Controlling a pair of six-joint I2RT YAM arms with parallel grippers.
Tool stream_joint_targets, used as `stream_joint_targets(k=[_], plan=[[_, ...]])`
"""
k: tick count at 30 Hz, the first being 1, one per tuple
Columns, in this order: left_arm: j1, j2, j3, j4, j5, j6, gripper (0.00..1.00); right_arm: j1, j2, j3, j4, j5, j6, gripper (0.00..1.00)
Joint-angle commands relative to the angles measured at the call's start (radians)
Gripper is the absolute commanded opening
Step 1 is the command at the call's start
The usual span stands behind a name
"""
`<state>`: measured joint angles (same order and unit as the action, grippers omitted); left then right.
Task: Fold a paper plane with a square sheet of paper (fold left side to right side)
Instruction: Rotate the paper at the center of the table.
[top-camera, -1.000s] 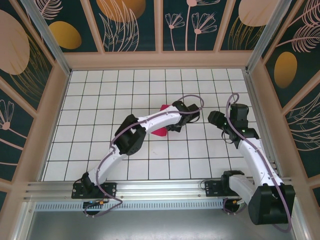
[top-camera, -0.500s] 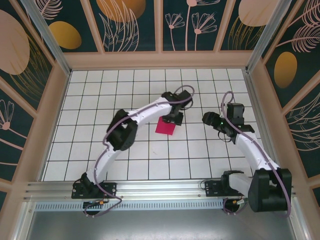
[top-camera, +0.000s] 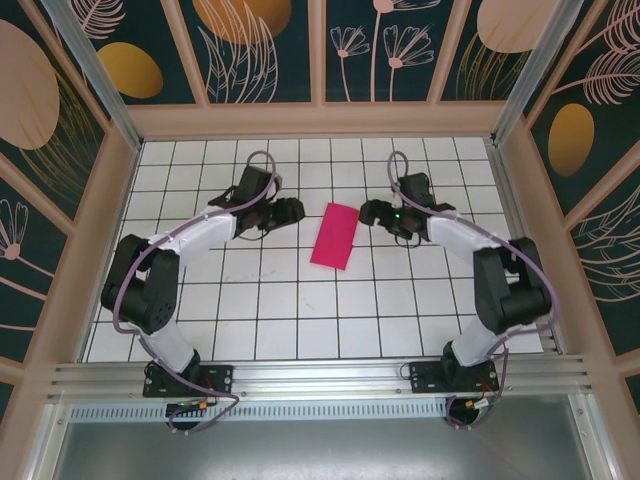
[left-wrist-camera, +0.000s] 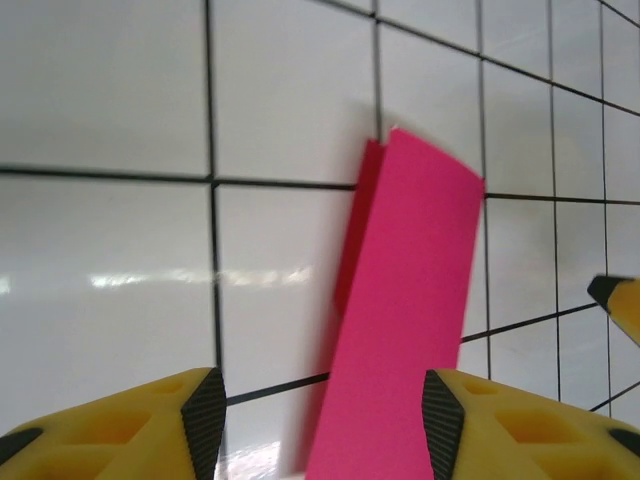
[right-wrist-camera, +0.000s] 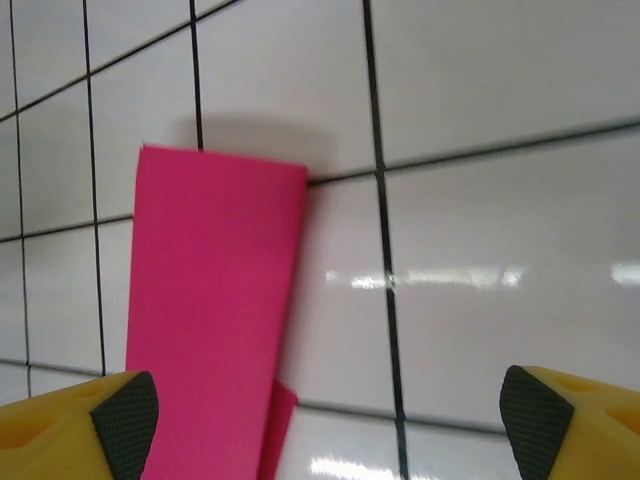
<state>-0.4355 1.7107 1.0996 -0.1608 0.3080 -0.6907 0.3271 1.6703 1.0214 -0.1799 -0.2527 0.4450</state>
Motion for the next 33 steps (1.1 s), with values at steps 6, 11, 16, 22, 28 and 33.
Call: stream_joint_targets(k=[6,11,16,22,28,33], plan=[[0.033,-0.003,-0.114,0.243,0.169,-0.053,0.57,0.073,0.248,0.228,-0.028,0.076,0.042,0.96],[0.034,-0.002,-0.121,0.263,0.181,-0.053,0.57,0.097,0.315,0.291,-0.008,0.047,0.042,0.96],[0.034,0.032,-0.151,0.279,0.194,-0.056,0.57,0.125,0.382,0.363,-0.026,0.018,0.032,0.95],[0.034,0.045,-0.163,0.283,0.206,-0.055,0.56,0.137,0.414,0.403,0.016,-0.068,0.011,0.95],[0.034,0.064,-0.165,0.292,0.242,-0.058,0.55,0.133,0.421,0.427,0.008,-0.105,-0.027,0.95],[0.034,0.102,-0.17,0.348,0.307,-0.076,0.55,0.102,0.385,0.409,-0.041,-0.033,-0.046,0.95]])
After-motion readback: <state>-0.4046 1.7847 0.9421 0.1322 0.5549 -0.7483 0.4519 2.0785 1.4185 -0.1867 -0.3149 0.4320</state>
